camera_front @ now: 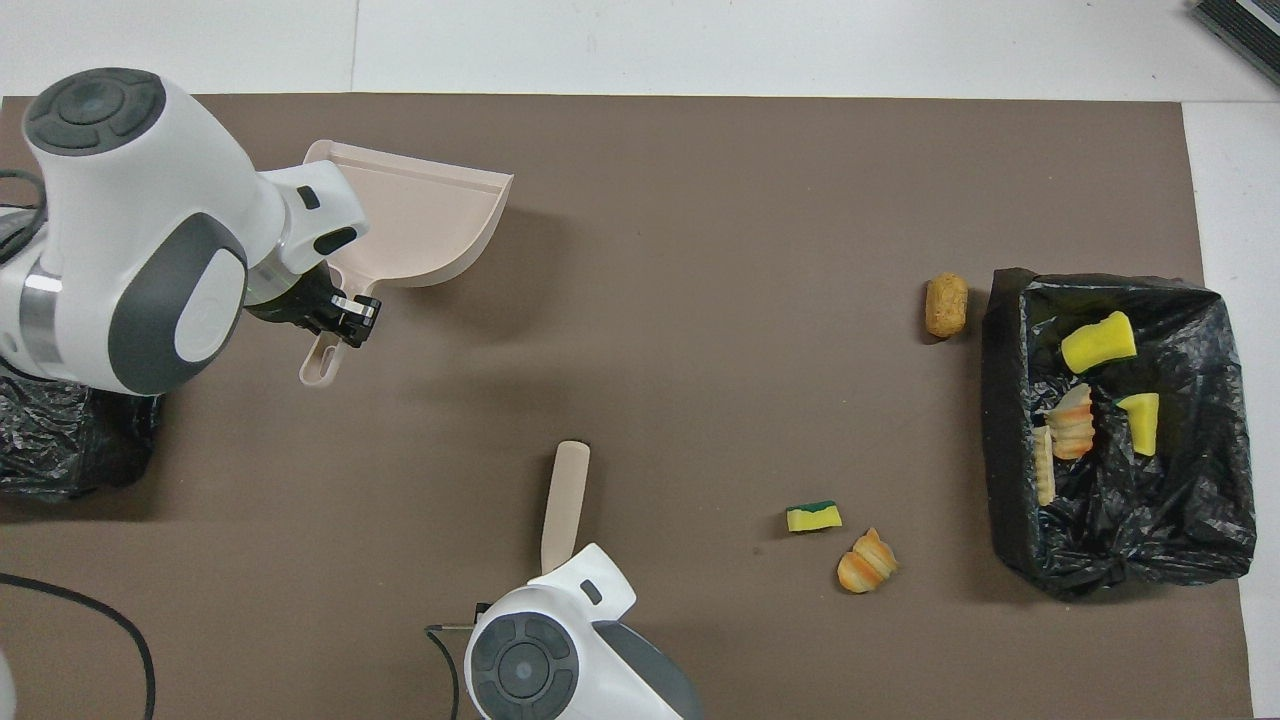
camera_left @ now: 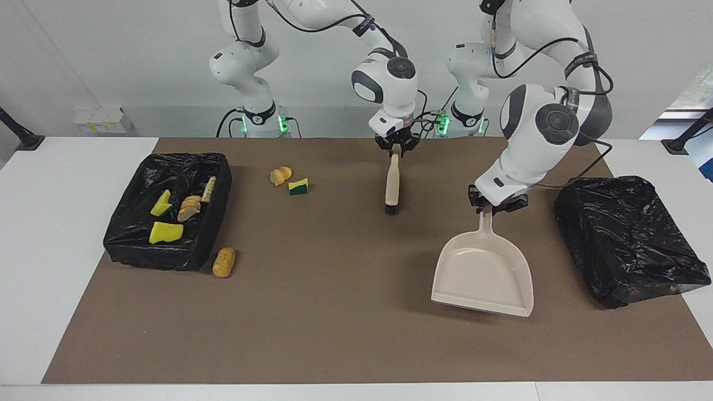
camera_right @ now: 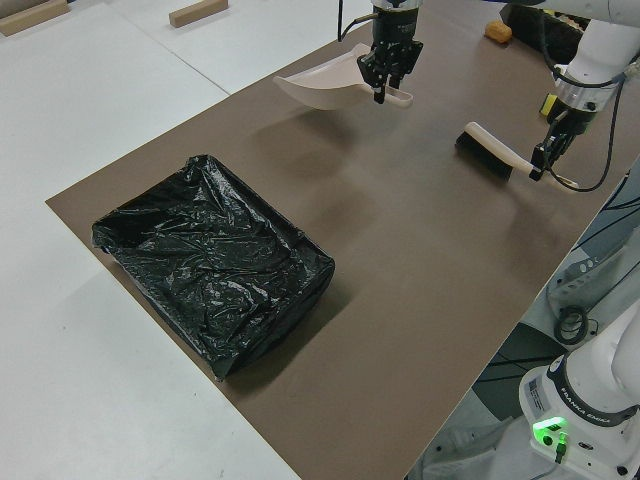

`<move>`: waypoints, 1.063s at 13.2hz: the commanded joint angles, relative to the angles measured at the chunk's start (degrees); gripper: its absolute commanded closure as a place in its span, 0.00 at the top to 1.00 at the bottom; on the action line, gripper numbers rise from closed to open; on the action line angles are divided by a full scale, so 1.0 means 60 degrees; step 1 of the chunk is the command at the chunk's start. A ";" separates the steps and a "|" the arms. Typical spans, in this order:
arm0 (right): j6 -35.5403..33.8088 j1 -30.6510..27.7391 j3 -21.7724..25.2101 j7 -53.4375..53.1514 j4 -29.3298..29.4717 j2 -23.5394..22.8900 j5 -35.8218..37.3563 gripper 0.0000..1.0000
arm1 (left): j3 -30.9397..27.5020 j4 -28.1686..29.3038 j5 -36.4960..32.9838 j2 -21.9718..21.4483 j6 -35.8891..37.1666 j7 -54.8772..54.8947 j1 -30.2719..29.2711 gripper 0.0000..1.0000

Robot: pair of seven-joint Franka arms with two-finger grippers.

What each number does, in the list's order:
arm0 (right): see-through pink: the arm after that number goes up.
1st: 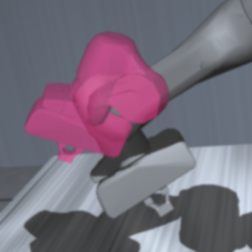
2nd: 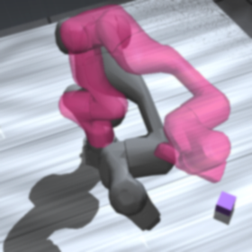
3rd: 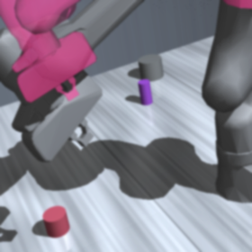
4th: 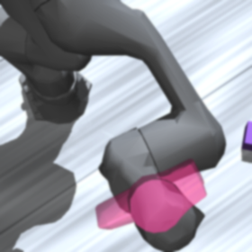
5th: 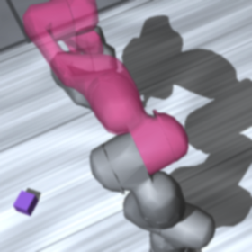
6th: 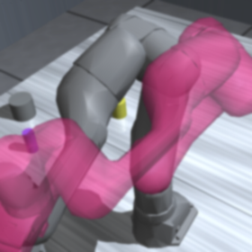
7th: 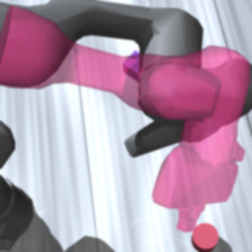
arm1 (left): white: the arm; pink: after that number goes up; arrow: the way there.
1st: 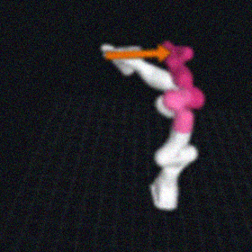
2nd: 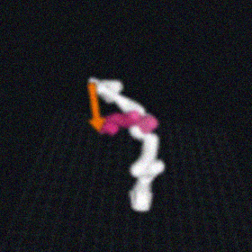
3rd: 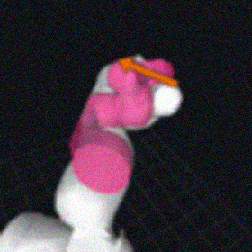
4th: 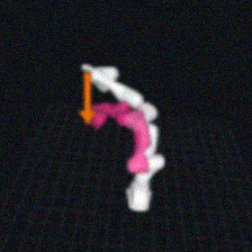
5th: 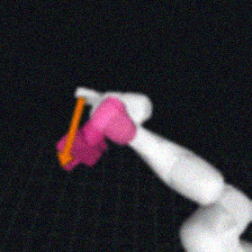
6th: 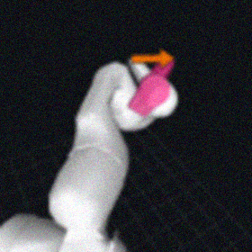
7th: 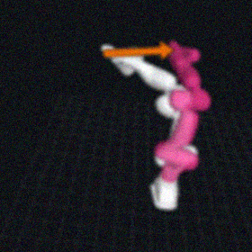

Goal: Sweep and dump trash in bin
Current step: 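Move the dustpan with the left gripper while the right gripper grasps the brush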

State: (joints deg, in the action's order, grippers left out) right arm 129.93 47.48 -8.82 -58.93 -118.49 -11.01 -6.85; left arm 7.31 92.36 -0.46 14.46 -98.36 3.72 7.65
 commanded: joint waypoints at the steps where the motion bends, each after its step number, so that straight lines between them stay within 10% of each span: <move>1: 0.0157 -0.0003 0.0050 -0.0212 -0.0218 0.0180 0.0028 0.00 | 0.0085 -0.0174 -0.0259 -0.0052 0.0469 0.1017 -0.0205 0.00; 9: -0.3351 -0.2197 0.0123 -0.0198 -0.0465 0.2913 0.0467 0.00 | 0.0099 -0.0145 -0.0701 -0.0067 0.0484 0.4881 -0.0496 0.00; 14: -0.4120 -0.2859 0.0108 -0.1132 -0.3215 0.5390 0.1228 0.00 | 0.0099 0.0686 -0.0538 -0.0519 0.0369 0.8007 -0.0718 0.00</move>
State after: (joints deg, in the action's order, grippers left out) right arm 104.07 31.17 -7.59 -61.78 -129.06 14.70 -1.15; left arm 7.47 92.42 -4.34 14.25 -95.78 48.73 3.56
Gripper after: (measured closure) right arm 0.740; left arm 0.678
